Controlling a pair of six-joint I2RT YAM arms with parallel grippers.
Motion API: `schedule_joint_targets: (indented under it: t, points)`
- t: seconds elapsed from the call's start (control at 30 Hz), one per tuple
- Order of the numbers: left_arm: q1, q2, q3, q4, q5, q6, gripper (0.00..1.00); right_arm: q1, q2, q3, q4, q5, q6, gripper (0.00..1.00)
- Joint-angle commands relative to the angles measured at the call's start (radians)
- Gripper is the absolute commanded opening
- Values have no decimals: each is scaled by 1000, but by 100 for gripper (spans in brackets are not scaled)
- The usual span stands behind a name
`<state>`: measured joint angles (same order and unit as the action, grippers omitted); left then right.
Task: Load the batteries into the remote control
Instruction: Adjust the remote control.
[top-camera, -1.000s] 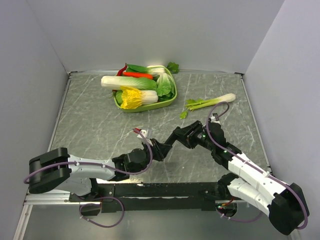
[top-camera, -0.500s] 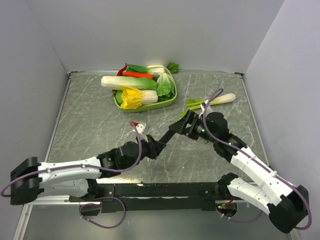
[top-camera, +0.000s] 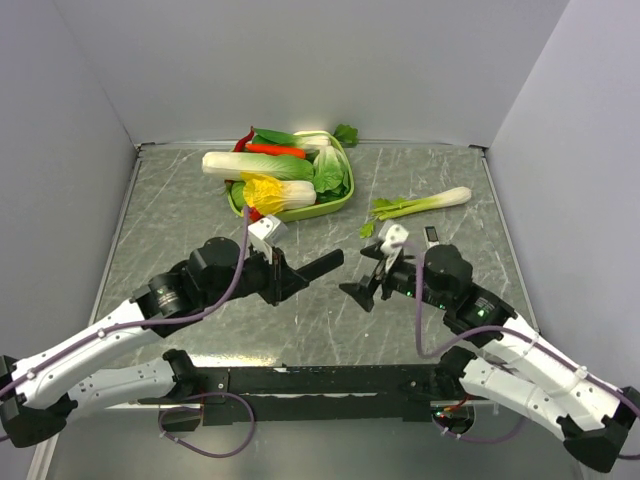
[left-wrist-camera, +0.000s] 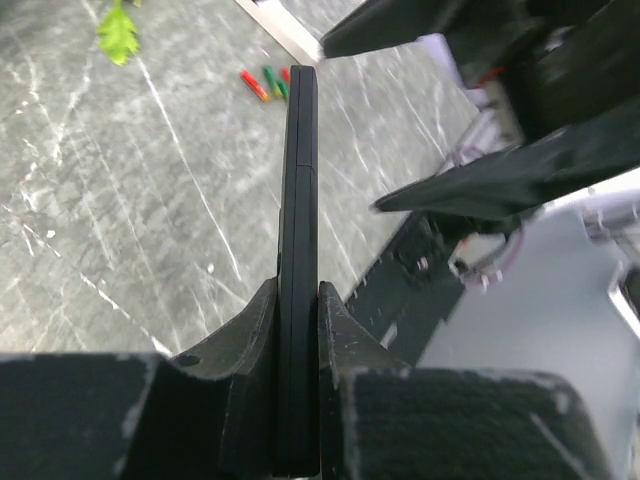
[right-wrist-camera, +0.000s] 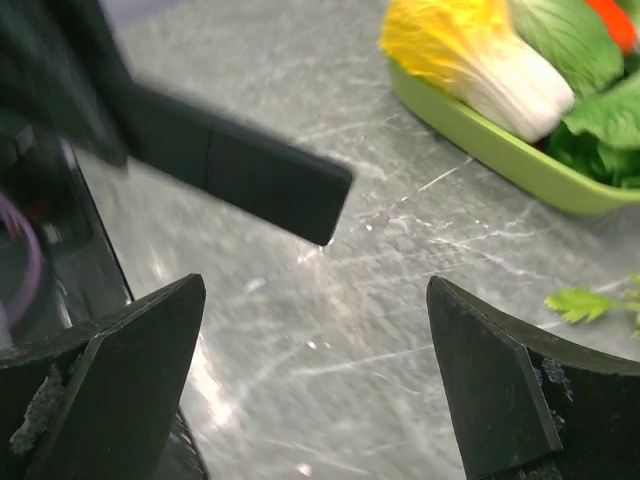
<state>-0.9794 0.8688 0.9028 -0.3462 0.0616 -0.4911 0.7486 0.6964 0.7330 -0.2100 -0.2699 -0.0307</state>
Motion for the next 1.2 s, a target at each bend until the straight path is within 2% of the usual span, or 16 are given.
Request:
schedule_joint_targets:
  t: [0.0, 0.2, 0.3, 0.67, 0.77, 0.87, 1.03, 1.07, 1.1, 1.17]
  points:
    - [18, -7, 102, -189, 121, 86, 1, 132, -24, -14, 1, 84, -319, 100]
    - [30, 45, 156, -261, 162, 111, 1, 319, 6, 23, 21, 305, -486, 100]
    - [34, 55, 151, -246, 194, 106, 1, 386, 43, 45, 33, 359, -540, 100]
    - [53, 67, 145, -223, 297, 114, 1, 445, 160, 49, 81, 379, -623, 100]
    - [59, 73, 146, -223, 308, 117, 1, 452, 175, 40, 101, 403, -638, 95]
    - [65, 81, 150, -227, 313, 115, 1, 456, 187, 40, 110, 402, -637, 84]
    - [91, 88, 157, -231, 323, 114, 1, 463, 198, 36, 101, 402, -627, 57]
    - [100, 91, 160, -229, 325, 114, 1, 465, 196, 32, 101, 402, -623, 47]
    - [107, 93, 162, -229, 326, 109, 1, 465, 192, 23, 106, 402, -612, 41]
    - [117, 96, 168, -228, 323, 105, 10, 465, 186, 14, 110, 399, -601, 27]
